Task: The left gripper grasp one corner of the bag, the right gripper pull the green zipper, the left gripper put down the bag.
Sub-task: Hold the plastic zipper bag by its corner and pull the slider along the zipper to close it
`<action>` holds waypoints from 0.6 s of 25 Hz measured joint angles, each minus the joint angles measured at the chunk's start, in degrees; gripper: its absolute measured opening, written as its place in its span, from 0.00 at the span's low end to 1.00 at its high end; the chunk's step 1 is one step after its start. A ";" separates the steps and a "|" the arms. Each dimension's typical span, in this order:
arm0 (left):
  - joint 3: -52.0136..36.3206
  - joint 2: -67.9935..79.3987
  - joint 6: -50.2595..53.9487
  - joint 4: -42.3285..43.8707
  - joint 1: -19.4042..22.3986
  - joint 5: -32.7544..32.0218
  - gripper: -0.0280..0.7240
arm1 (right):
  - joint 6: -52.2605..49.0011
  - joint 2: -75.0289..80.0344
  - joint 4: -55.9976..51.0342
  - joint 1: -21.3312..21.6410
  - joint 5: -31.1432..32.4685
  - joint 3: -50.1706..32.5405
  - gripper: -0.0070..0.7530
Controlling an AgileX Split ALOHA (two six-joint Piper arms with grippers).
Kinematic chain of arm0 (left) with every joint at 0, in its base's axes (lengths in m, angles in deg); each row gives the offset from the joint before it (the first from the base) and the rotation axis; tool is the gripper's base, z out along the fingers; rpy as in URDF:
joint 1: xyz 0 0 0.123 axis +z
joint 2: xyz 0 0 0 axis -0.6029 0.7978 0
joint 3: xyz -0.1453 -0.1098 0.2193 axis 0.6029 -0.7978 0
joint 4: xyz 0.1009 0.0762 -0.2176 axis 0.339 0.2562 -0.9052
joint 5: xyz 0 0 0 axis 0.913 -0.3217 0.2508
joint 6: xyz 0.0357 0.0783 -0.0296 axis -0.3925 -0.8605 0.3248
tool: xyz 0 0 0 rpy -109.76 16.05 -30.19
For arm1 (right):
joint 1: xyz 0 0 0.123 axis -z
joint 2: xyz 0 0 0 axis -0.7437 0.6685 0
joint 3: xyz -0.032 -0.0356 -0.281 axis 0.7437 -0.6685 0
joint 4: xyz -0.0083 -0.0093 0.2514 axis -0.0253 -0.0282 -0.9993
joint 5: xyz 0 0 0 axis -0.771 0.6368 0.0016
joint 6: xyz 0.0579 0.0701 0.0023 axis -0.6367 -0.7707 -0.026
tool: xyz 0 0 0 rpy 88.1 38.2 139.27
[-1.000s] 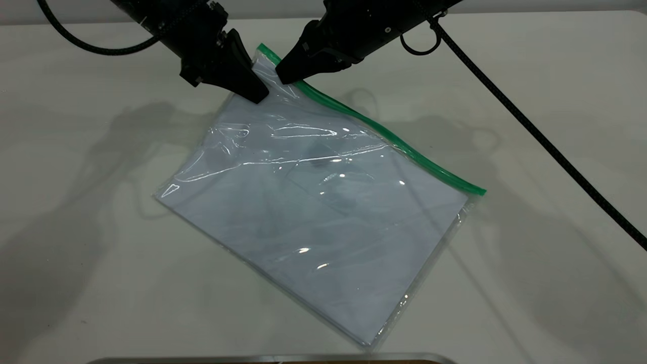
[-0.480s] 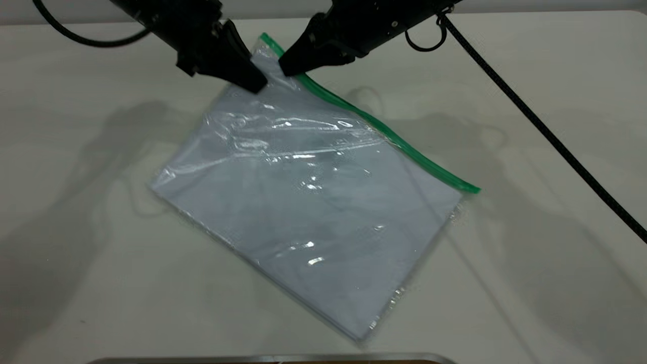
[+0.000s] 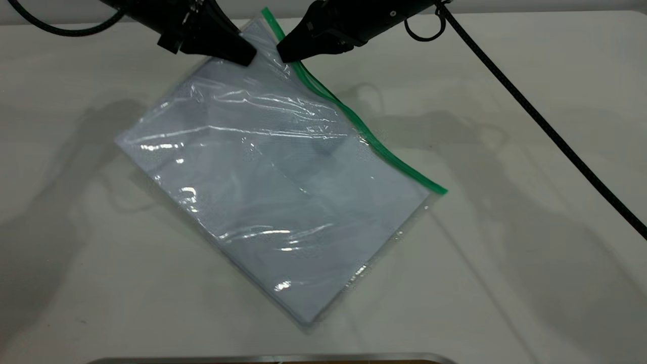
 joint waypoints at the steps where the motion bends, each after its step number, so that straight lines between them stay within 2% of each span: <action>1: 0.00 0.00 -0.62 -0.80 0.26 -0.32 0.11 | 0.00 -0.13 -0.07 0.00 -0.13 0.00 0.05; 15: -0.33 0.43 -2.86 -6.86 2.99 -4.02 0.11 | -0.05 1.26 0.35 -0.10 -0.50 0.79 0.05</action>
